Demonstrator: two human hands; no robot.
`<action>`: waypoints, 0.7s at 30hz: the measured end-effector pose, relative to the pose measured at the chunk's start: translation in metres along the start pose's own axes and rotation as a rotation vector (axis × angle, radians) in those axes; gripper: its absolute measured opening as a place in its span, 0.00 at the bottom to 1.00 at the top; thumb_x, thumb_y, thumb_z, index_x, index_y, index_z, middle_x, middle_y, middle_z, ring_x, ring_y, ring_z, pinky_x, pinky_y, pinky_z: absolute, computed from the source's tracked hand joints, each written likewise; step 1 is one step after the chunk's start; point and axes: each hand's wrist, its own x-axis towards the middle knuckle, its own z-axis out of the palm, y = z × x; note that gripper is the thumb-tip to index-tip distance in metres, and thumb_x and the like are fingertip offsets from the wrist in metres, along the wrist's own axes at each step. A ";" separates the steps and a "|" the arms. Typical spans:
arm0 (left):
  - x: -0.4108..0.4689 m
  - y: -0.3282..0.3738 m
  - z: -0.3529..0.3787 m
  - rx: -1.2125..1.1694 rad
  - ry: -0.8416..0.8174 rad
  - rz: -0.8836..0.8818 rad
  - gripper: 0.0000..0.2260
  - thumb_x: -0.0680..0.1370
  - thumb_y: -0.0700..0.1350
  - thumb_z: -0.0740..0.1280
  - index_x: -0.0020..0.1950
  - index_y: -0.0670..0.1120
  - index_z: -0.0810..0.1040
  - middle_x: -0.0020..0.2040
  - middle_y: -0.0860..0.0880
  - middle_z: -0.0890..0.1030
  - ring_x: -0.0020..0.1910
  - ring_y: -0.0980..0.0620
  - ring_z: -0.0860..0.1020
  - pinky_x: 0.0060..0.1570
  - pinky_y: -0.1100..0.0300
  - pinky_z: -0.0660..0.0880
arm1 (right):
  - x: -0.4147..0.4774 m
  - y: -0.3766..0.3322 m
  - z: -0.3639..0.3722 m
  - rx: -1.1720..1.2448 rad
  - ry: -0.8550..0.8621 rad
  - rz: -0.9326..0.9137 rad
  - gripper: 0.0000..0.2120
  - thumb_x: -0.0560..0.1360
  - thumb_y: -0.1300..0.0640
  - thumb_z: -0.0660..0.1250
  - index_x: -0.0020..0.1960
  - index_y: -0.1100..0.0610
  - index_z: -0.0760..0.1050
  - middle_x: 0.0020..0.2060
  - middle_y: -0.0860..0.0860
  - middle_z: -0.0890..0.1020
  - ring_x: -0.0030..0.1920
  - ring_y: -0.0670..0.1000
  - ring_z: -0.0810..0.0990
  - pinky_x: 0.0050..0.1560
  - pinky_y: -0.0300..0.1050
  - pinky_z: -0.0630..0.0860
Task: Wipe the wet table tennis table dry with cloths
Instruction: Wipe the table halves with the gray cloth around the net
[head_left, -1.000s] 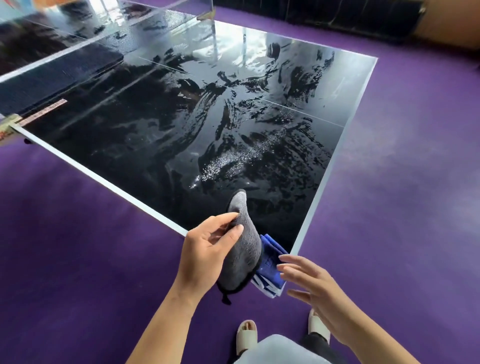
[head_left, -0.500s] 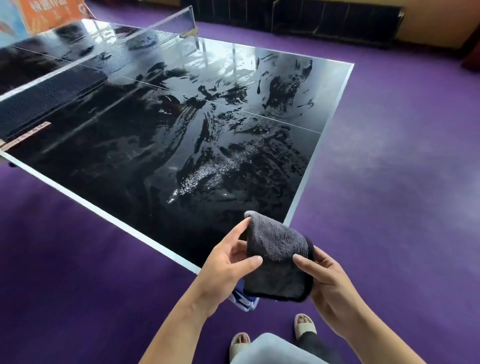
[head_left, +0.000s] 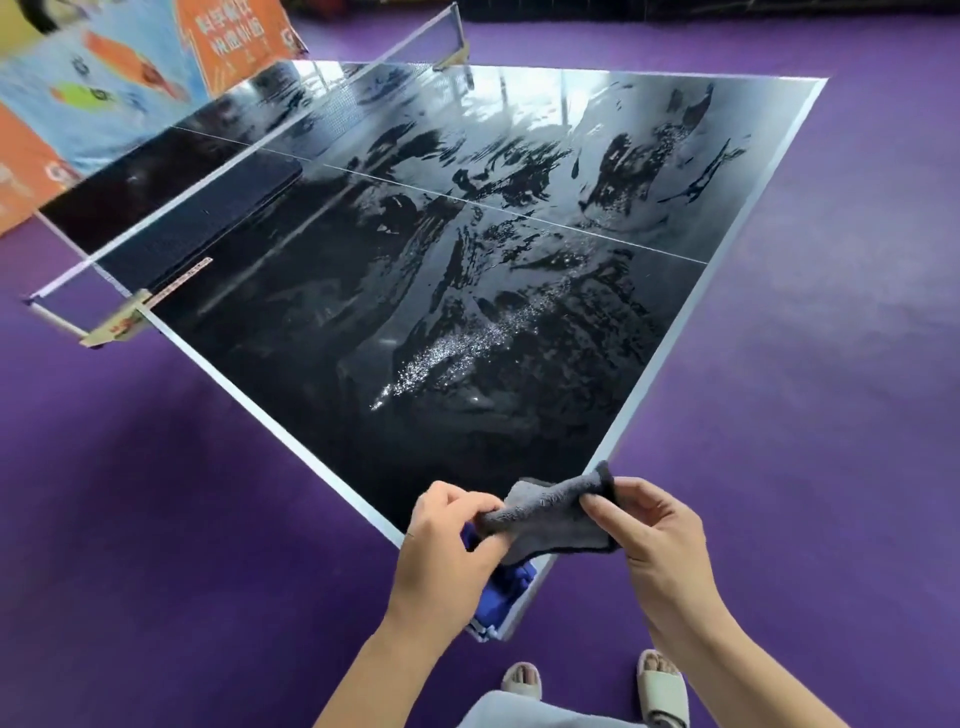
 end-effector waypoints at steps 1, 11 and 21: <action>0.002 -0.001 -0.001 0.038 0.030 0.030 0.09 0.73 0.43 0.77 0.47 0.55 0.82 0.52 0.60 0.74 0.55 0.58 0.74 0.52 0.68 0.72 | 0.005 0.004 0.002 -0.003 -0.021 0.014 0.02 0.74 0.64 0.73 0.45 0.59 0.83 0.41 0.56 0.86 0.42 0.50 0.83 0.45 0.44 0.76; 0.010 0.010 -0.054 -0.813 -0.125 -0.113 0.06 0.77 0.40 0.70 0.50 0.42 0.75 0.39 0.50 0.75 0.37 0.57 0.72 0.37 0.67 0.71 | 0.065 -0.019 0.022 0.292 -0.433 0.235 0.41 0.58 0.37 0.80 0.62 0.55 0.69 0.48 0.56 0.82 0.48 0.57 0.78 0.52 0.55 0.71; 0.023 -0.080 -0.105 -1.148 -0.384 -0.223 0.14 0.72 0.37 0.73 0.55 0.45 0.77 0.48 0.43 0.81 0.46 0.48 0.80 0.46 0.52 0.77 | 0.014 0.057 0.124 0.545 -0.553 0.666 0.52 0.67 0.23 0.63 0.71 0.66 0.71 0.71 0.67 0.70 0.71 0.68 0.70 0.74 0.66 0.59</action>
